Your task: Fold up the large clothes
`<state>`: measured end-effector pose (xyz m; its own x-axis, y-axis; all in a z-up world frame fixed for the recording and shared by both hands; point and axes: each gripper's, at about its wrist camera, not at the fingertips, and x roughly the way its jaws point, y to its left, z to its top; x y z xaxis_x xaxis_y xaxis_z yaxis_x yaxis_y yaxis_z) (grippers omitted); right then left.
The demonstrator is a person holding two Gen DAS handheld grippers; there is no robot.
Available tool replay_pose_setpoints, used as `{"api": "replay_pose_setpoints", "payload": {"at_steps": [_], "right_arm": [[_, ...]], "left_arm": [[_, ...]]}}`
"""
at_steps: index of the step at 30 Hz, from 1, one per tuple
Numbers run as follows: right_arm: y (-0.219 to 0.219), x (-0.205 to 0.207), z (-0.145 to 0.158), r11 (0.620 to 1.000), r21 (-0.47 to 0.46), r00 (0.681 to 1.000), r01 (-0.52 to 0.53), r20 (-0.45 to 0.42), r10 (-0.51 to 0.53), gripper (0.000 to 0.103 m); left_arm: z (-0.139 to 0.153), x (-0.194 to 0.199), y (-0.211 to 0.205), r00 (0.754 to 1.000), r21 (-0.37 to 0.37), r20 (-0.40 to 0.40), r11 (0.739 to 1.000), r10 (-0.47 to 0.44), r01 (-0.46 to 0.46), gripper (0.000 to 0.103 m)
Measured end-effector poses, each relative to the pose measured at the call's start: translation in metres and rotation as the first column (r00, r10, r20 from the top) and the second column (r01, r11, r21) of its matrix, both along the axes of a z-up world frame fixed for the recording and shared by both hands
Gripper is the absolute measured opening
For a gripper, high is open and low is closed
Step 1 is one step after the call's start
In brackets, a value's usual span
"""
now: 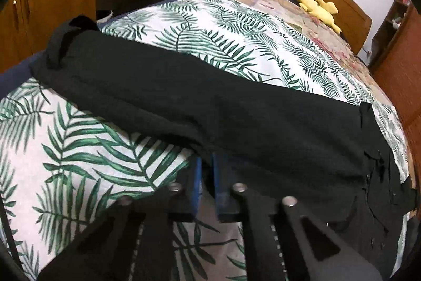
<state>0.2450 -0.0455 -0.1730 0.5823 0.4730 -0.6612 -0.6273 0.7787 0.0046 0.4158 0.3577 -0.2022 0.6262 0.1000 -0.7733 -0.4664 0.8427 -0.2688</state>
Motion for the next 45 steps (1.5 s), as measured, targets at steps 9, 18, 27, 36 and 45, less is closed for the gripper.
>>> {"api": "replay_pose_setpoints", "payload": {"at_steps": [9,18,27,36,45], "right_arm": [[-0.005,-0.002,0.006,0.999,0.035,1.000,0.000,-0.013,0.000,0.103],[-0.016,-0.012,0.035,0.997,0.082,1.000,-0.009,0.019,0.008,0.103],[-0.019,-0.014,0.042,0.996,0.088,0.999,-0.004,0.038,0.000,0.103],[-0.011,-0.014,0.034,0.998,0.062,0.999,-0.009,0.035,0.007,0.103],[-0.005,-0.011,0.020,1.000,0.026,1.000,-0.015,0.018,0.014,0.103]], "left_arm": [[0.088,-0.030,-0.094,0.970,0.180,0.099,0.963,-0.222,0.202,0.000],[0.145,-0.061,-0.183,0.914,0.267,0.104,0.896,-0.392,0.354,0.000],[0.151,-0.086,-0.191,0.904,0.278,0.088,0.881,-0.419,0.382,0.014],[0.124,-0.098,-0.157,0.918,0.296,0.032,0.881,-0.396,0.370,0.026],[0.058,-0.085,-0.085,0.964,0.240,-0.069,0.933,-0.258,0.267,0.033]]}}
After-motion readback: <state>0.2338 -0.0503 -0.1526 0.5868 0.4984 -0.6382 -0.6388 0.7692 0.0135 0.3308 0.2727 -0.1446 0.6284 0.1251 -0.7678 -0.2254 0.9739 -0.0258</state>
